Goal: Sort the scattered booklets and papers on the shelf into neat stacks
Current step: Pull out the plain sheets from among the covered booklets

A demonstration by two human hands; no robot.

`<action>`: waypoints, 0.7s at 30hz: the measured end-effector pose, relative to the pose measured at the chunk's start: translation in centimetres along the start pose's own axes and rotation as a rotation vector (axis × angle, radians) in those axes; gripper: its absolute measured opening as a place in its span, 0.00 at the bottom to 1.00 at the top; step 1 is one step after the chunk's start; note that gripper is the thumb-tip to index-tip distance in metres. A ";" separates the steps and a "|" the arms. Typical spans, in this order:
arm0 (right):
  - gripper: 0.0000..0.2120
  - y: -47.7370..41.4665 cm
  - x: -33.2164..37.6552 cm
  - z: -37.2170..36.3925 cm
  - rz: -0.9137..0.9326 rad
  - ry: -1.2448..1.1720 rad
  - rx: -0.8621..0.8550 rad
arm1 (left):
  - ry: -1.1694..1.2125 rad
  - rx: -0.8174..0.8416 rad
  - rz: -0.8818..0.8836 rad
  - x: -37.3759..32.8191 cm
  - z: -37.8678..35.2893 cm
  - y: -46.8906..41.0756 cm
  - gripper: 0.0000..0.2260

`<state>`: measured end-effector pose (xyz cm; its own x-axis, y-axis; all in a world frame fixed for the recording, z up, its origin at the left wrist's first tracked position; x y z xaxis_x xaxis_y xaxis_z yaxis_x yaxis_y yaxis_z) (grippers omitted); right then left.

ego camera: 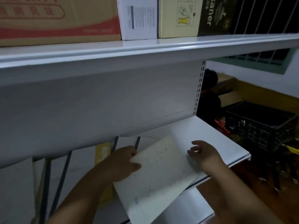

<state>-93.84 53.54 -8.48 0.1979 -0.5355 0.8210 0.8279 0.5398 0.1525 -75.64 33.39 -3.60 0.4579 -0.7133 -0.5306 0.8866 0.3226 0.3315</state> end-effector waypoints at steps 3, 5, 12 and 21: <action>0.32 -1.6 1.2 -1.7 0.007 0.082 0.132 | 0.333 -0.226 0.077 3.4 1.9 2.8 0.04; 0.42 -2.5 2.5 -3.6 0.058 0.173 0.223 | 0.516 -0.412 0.188 6.4 2.6 4.8 0.03; 0.43 -4.4 4.7 -5.1 -0.008 0.523 0.216 | 0.794 -0.919 0.489 15.3 3.9 14.7 0.09; 0.28 -2.5 11.5 -3.6 0.231 -0.521 0.302 | 0.262 -0.937 0.763 20.4 3.0 24.2 0.32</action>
<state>-91.80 43.71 -1.44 0.0100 -0.0390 0.9992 0.5952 0.8032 0.0254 -45.01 24.73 -4.04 0.7820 -0.0362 -0.6222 0.0426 0.9991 -0.0045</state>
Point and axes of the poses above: each hand's wrist, its own y-axis away from the middle knuckle, its own z-axis out of the back of the hand, x = y × z, the point moved 3 cm from there along -y, towards the middle knuckle, and after that the axes turned 10 degrees about x, right-handed, at the moved point
